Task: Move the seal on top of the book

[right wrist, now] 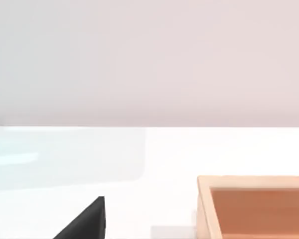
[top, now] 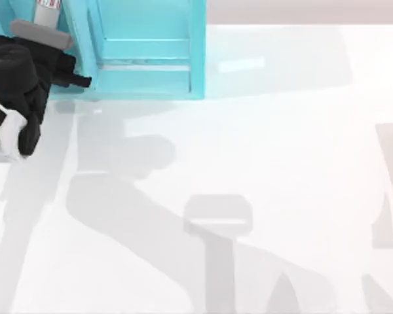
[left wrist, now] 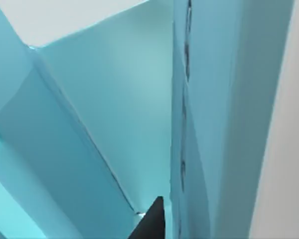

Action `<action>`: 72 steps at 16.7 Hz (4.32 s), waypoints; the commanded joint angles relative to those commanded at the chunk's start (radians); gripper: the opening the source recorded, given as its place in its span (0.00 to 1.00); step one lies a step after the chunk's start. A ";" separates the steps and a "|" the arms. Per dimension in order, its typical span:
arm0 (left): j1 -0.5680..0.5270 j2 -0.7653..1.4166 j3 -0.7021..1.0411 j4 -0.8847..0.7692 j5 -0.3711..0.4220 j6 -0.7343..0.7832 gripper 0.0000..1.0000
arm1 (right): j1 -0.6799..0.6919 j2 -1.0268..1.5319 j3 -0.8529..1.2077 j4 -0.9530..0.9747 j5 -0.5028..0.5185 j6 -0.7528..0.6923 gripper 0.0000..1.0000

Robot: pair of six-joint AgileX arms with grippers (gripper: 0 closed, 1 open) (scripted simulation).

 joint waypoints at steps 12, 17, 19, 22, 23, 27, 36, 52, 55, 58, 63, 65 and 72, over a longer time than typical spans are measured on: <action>0.000 0.000 0.000 0.000 0.000 0.000 0.00 | 0.000 0.000 0.000 0.000 0.000 0.000 1.00; 0.005 -0.006 -0.011 -0.009 -0.001 0.006 0.00 | 0.000 0.000 0.000 0.000 0.000 0.000 1.00; 0.002 -0.061 -0.032 -0.042 -0.003 0.005 0.00 | 0.000 0.000 0.000 0.000 0.000 0.000 1.00; -0.001 -0.221 -0.095 -0.140 -0.012 0.000 0.00 | 0.000 0.000 0.000 0.000 0.000 0.000 1.00; -0.002 -0.294 -0.124 -0.183 -0.016 -0.001 0.00 | 0.000 0.000 0.000 0.000 0.000 0.000 1.00; -0.010 -0.632 -0.256 -0.382 -0.033 -0.006 0.00 | 0.000 0.000 0.000 0.000 0.000 0.000 1.00; -0.034 -1.190 -0.477 -0.726 -0.059 0.001 0.00 | 0.000 0.000 0.000 0.000 0.000 0.000 1.00; -0.246 -1.057 -0.374 -0.840 -0.210 -0.501 0.00 | 0.000 0.000 0.000 0.000 0.000 0.000 1.00; -0.358 -0.957 -0.311 -0.908 -0.310 -0.793 0.00 | 0.000 0.000 0.000 0.000 0.000 0.000 1.00; -0.480 -0.837 -0.239 -0.985 -0.427 -1.119 0.00 | 0.000 0.000 0.000 0.000 0.000 0.000 1.00; -0.686 -0.617 -0.098 -1.115 -0.644 -1.690 0.00 | 0.000 0.000 0.000 0.000 0.000 0.000 1.00; -0.764 -0.529 -0.037 -1.163 -0.734 -1.913 0.00 | 0.000 0.000 0.000 0.000 0.000 0.000 1.00; -0.987 -0.271 0.167 -1.290 -1.020 -2.575 0.00 | 0.000 0.000 0.000 0.000 0.000 0.000 1.00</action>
